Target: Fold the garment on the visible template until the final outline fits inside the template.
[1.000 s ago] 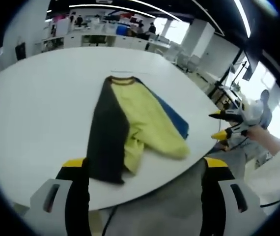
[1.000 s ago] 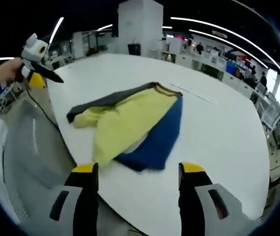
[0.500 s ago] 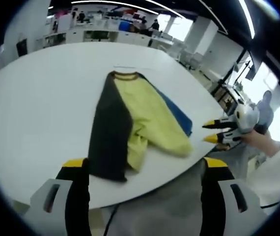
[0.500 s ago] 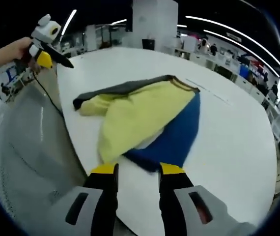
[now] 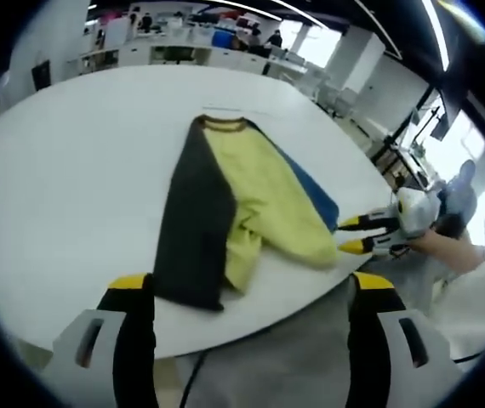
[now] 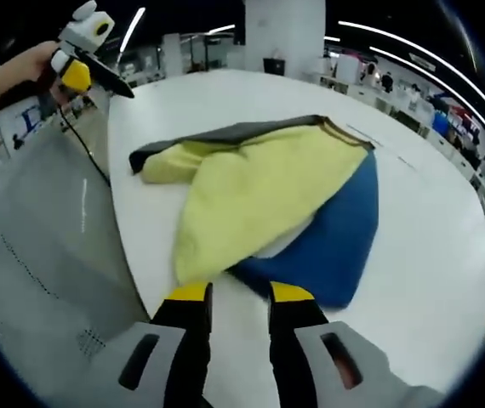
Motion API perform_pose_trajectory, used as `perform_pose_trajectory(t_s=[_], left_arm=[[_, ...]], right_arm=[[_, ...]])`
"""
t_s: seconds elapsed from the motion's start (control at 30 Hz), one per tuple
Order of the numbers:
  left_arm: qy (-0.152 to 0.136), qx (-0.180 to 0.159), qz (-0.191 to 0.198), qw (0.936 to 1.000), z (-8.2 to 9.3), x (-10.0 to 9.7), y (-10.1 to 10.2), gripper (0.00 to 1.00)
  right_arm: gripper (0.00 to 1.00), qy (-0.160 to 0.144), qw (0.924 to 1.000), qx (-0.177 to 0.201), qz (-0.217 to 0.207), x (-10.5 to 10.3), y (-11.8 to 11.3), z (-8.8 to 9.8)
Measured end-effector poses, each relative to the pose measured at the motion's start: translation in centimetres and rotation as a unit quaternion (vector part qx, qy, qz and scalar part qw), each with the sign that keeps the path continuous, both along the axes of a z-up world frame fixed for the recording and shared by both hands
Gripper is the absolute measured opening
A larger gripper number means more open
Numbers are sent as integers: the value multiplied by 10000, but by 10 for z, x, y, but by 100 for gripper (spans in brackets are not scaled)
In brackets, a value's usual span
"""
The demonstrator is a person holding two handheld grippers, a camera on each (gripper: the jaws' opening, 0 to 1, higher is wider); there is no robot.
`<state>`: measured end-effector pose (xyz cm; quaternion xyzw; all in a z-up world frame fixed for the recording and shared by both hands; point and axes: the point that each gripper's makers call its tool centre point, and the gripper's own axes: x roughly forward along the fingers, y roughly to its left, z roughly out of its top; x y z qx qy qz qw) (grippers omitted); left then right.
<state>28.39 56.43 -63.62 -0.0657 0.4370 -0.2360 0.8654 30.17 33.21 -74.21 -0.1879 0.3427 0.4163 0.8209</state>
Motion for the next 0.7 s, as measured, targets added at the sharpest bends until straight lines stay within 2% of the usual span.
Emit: perform_pose_trajectory(t_s=[0.27, 0.7], left_arm=[[29, 0, 62, 10000, -2, 2, 3, 90], [105, 0, 195, 9998, -6, 0, 10, 90]], right_arm=[[22, 53, 9999, -17, 97, 3, 10, -10], [17, -4, 9992, -175, 365, 10, 21, -16]])
